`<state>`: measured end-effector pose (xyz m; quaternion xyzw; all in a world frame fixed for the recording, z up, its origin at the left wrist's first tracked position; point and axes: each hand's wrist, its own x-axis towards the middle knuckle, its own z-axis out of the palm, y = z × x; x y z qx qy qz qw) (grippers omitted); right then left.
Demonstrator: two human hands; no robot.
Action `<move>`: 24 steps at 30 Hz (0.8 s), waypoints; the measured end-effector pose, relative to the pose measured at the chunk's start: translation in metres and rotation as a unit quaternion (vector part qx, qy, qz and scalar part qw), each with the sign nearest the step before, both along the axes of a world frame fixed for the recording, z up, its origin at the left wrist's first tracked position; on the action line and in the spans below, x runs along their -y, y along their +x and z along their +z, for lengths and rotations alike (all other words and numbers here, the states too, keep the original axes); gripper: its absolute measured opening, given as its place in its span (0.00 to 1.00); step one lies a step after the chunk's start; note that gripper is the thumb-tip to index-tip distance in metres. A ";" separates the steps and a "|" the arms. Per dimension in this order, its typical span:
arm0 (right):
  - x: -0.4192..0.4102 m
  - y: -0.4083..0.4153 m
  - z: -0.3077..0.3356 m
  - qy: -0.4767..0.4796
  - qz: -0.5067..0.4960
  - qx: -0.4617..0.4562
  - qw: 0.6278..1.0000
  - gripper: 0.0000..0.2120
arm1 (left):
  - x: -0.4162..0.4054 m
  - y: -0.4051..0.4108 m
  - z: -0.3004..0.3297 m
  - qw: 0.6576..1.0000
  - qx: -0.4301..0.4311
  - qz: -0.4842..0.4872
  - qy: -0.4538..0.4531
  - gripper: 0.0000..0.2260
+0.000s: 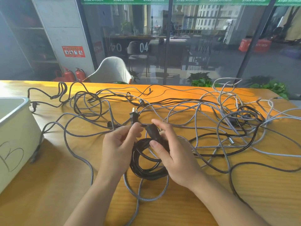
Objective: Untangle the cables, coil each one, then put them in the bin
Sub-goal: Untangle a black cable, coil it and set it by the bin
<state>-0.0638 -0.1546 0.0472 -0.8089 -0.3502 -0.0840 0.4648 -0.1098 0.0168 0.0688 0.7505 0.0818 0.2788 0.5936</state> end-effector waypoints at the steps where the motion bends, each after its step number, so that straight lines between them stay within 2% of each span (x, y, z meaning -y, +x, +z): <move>1: 0.000 -0.001 -0.001 0.006 -0.001 0.004 1.000 0.23 | -0.001 0.001 -0.001 1.000 -0.006 0.015 0.010 0.16; 5: 0.000 -0.002 -0.004 0.043 -0.014 0.031 0.999 0.24 | -0.006 0.003 -0.006 0.996 0.015 0.084 0.026 0.15; 8: 0.000 -0.001 -0.005 0.043 -0.020 0.047 0.998 0.24 | -0.006 0.000 -0.003 0.993 0.011 0.056 0.102 0.10; 10: -0.001 0.000 -0.005 0.049 -0.033 0.059 0.997 0.24 | -0.002 -0.002 -0.002 0.994 -0.007 0.013 0.106 0.12; 13: -0.001 0.004 -0.003 0.077 -0.070 0.067 0.992 0.23 | 0.004 -0.003 -0.003 0.995 -0.039 -0.064 0.067 0.19; 17: 0.004 0.010 -0.002 0.053 -0.130 0.059 0.988 0.23 | 0.009 -0.005 -0.001 0.985 -0.090 -0.146 0.009 0.15; 19: 0.004 0.011 -0.003 0.047 -0.132 0.040 0.989 0.23 | 0.010 -0.006 0.001 0.981 -0.096 -0.165 -0.028 0.11; 22: 0.000 0.011 -0.005 0.070 -0.115 -0.009 0.991 0.23 | 0.009 -0.007 0.002 0.974 -0.096 -0.170 -0.116 0.18; 24: -0.002 0.010 -0.004 0.080 -0.109 -0.035 0.990 0.22 | 0.008 -0.006 0.002 0.968 -0.092 -0.172 -0.158 0.18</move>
